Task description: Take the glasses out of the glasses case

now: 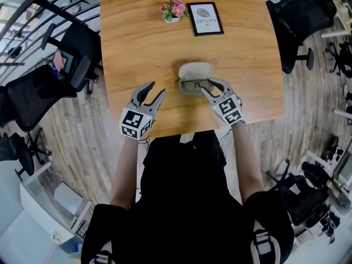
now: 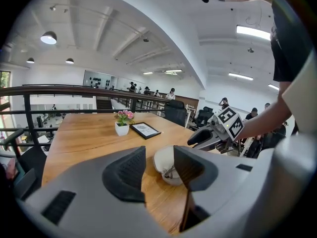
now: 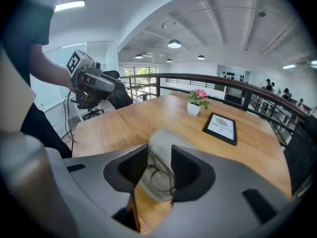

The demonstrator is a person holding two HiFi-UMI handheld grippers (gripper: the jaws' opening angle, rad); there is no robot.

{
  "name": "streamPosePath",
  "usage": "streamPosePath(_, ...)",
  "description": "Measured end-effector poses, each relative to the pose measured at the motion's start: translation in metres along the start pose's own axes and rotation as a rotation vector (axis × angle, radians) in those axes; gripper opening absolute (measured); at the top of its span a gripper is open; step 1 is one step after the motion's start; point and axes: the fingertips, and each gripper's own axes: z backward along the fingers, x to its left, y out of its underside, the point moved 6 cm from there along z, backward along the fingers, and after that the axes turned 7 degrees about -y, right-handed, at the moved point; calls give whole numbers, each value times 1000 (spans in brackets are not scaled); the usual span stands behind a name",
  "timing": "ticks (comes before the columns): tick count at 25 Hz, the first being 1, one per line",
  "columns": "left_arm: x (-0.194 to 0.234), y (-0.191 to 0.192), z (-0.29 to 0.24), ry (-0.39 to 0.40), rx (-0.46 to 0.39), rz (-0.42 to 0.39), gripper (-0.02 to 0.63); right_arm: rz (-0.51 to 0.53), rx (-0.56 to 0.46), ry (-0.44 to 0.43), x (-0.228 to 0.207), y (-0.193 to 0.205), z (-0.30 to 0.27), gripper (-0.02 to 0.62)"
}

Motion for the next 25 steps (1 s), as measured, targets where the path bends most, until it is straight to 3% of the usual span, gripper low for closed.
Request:
streamPosePath(20, -3, 36, -15, -135, 81, 117, 186, 121, 147, -269, -20, 31, -62, 133)
streamPosePath(25, -6, 46, -15, -148, 105, 142, 187, 195, 195, -316, -15, 36, -73, 129)
